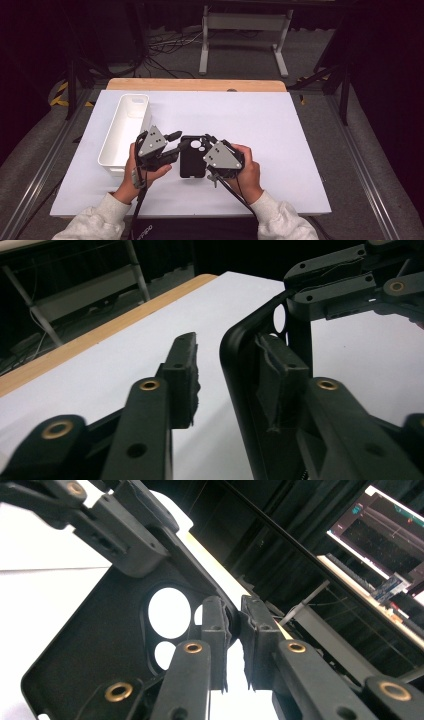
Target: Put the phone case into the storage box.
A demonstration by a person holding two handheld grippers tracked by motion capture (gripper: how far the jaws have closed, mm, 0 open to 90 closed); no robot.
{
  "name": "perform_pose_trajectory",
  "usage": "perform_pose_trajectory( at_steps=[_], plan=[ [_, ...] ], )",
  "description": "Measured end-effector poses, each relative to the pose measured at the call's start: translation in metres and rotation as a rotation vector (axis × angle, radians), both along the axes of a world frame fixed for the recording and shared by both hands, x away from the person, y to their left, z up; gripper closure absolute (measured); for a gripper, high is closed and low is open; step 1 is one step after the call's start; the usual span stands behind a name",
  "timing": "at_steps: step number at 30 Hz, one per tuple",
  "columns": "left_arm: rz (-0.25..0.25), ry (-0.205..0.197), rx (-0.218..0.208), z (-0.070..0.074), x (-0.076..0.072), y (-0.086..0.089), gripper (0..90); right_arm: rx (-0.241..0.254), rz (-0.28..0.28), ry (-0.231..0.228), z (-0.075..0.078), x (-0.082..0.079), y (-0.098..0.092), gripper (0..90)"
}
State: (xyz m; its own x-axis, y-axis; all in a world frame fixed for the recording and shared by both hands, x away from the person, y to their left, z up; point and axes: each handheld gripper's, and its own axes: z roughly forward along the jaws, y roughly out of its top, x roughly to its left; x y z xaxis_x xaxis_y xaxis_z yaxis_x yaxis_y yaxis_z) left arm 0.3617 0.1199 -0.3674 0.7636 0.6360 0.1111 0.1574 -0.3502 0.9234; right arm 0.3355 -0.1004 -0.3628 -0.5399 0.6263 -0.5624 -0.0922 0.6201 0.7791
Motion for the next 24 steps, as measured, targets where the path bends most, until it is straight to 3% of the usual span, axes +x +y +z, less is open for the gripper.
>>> perform_pose_trajectory(
  at_steps=[4, 14, 24],
  plan=[
    [-0.011, -0.020, -0.003, 0.0010, -0.0026, -0.0003, 73.4, -0.018, 0.002, -0.012, -0.0002, -0.0016, 0.0022, 82.0],
    [-0.028, -0.023, -0.020, 0.0034, -0.0044, 0.0026, 79.7, -0.015, 0.002, -0.020, 0.0005, -0.0019, 0.0014, 81.9],
    [-0.049, -0.044, -0.044, 0.0047, -0.0062, 0.0067, 81.1, 0.052, 0.029, -0.003, 0.0023, -0.0005, -0.0026, 78.2]
  ],
)
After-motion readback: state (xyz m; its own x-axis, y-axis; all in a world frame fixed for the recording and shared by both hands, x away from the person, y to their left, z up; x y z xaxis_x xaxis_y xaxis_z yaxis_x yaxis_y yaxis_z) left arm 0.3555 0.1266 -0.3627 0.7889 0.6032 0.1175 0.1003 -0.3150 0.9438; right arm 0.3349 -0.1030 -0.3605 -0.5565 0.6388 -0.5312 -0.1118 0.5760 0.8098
